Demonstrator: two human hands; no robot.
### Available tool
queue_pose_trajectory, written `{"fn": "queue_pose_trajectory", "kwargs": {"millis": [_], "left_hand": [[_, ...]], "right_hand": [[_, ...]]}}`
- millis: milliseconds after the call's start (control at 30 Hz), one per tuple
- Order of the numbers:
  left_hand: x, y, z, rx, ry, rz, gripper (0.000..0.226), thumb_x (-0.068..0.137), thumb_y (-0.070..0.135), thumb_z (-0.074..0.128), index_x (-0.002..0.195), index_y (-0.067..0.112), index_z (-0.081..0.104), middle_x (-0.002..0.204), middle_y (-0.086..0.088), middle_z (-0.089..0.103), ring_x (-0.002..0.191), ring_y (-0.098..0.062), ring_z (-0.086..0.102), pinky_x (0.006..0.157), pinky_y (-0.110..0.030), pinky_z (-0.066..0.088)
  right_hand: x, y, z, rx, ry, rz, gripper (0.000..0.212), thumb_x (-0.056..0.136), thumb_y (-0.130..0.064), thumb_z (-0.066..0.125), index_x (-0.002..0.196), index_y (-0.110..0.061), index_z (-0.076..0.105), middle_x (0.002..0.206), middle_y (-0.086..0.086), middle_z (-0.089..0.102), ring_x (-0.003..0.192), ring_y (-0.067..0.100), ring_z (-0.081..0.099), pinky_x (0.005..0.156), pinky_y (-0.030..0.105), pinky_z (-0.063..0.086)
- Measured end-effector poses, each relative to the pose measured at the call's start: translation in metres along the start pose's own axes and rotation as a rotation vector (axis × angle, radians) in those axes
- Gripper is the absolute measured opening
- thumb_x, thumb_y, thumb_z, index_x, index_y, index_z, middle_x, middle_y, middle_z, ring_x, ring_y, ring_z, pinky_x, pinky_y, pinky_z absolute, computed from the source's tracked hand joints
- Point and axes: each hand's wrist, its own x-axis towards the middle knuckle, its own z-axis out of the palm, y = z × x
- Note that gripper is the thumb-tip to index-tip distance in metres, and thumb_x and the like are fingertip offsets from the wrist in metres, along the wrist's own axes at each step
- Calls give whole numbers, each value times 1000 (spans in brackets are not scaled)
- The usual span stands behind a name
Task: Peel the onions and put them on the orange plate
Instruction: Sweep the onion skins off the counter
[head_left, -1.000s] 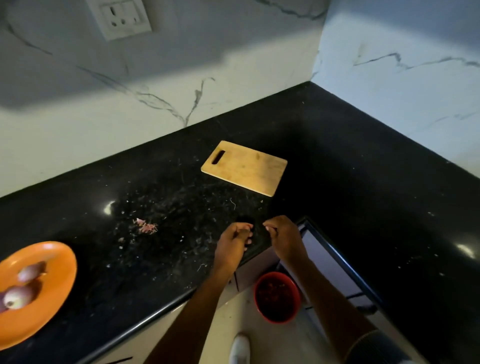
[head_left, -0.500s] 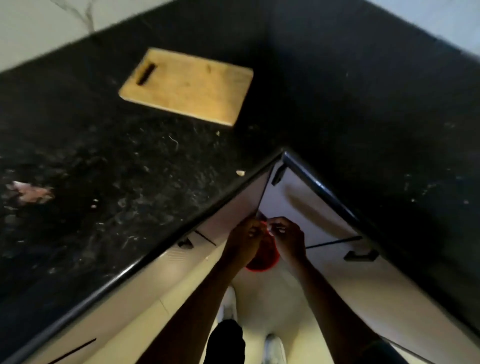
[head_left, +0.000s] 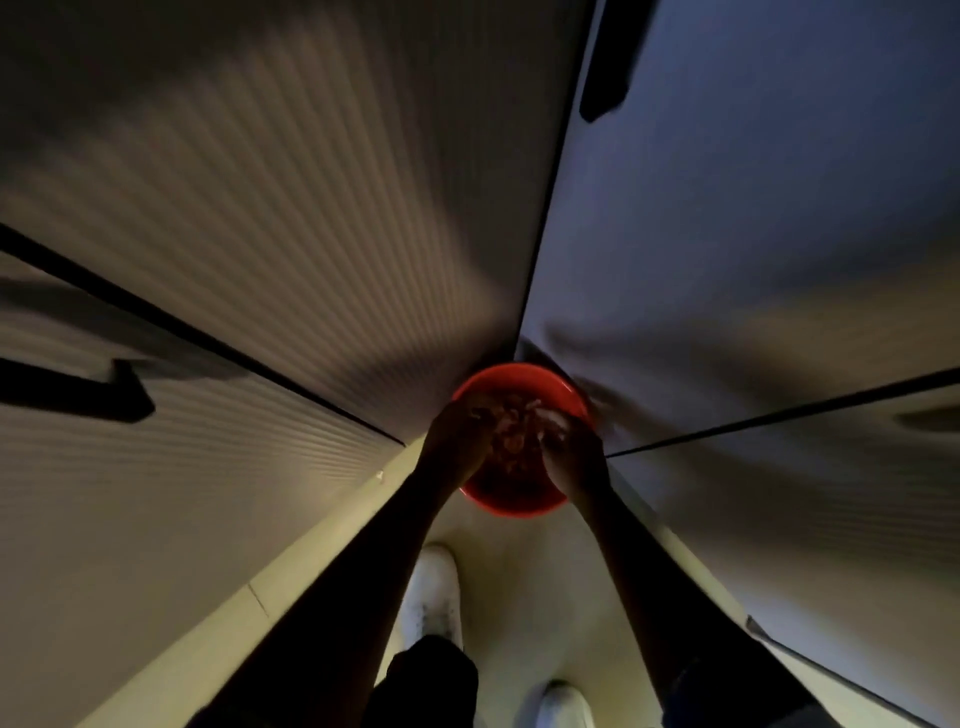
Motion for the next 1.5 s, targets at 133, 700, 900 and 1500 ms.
{"fn": "queue_pose_trajectory", "kwargs": {"millis": [133,700,900,1500], "left_hand": [[-27,26,-14,-96,61,-19,22,90,19,65,112,21,73,106,4,71,97,-16,65,80,-26,50],[-253,269,-181,-248,251,317,22,101,11,52,110,26,65,114,8,66,112,-11,60,93,-20,43],[-321,306,-277,-335,468,328,21,104,23,51,117,28,66,109,12,64,107,-9,60,91,-25,46],[-366,145,-479,-679,991,104,19,101,10,54,114,18,66,111,3,70,107,-10,64,98,-25,50]], "right_hand": [[-20,-28,-28,113,91,62,25,97,-6,58,118,-10,71,121,7,71,117,22,63,95,14,35],[-157,-323,-250,460,191,-190,22,104,-30,51,111,-18,68,105,-2,70,98,13,65,80,19,49],[-186,-435,-289,455,128,-377,24,104,-34,50,112,-21,69,102,0,71,94,17,67,83,37,54],[-191,-621,-88,-59,-331,-764,50,105,-41,46,150,-20,44,157,1,40,148,16,31,120,29,23]]}}
